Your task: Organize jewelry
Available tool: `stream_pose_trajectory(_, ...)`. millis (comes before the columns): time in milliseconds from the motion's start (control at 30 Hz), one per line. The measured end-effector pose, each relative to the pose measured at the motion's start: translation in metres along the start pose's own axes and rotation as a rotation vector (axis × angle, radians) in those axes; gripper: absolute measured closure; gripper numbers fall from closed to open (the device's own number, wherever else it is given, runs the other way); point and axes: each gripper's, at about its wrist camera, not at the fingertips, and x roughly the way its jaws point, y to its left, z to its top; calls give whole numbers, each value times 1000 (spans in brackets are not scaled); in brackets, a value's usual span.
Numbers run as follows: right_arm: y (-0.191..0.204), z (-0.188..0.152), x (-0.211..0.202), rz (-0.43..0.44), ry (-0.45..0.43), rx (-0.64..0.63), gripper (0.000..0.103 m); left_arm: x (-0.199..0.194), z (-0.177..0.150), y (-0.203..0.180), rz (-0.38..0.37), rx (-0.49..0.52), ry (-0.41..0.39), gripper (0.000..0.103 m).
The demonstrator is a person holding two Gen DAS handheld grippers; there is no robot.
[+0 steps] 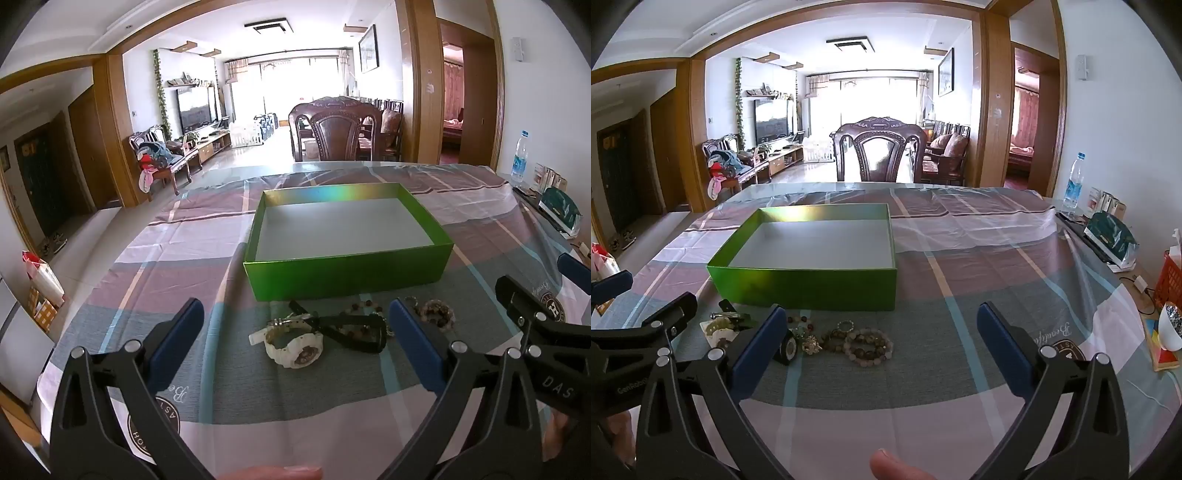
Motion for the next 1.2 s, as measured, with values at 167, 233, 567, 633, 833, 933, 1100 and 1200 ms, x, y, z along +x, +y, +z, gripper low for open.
stream_pose_trajectory(167, 0, 0, 0, -2, -4, -2, 3, 0, 0, 0, -1, -1, -2, 4)
stream_pose_trajectory(233, 0, 0, 0, -1, -5, -5, 3, 0, 0, 0, -1, -1, -1, 4)
stream_pose_trajectory(567, 0, 0, -1, -2, -7, -6, 3, 0, 0, 0, -1, -2, -3, 4)
stream_pose_trajectory(633, 1, 0, -1, -3, -8, -6, 3, 0, 0, 0, -2, -2, -3, 4)
stream_pose_trajectory(833, 1, 0, 0, -2, -8, -7, 3, 0, 0, 0, 0, -1, 0, 4)
stream_pose_trajectory(933, 2, 0, 0, -1, -8, -6, 3, 0, 0, -1, 2, 0, 0, 4)
stream_pose_trajectory(1100, 2, 0, 0, -2, -9, -6, 3, 0, 0, 0, -1, -2, -2, 4)
stream_pose_trajectory(1200, 1, 0, 0, -2, -9, -6, 3, -1, 0, 0, -2, -1, -3, 4)
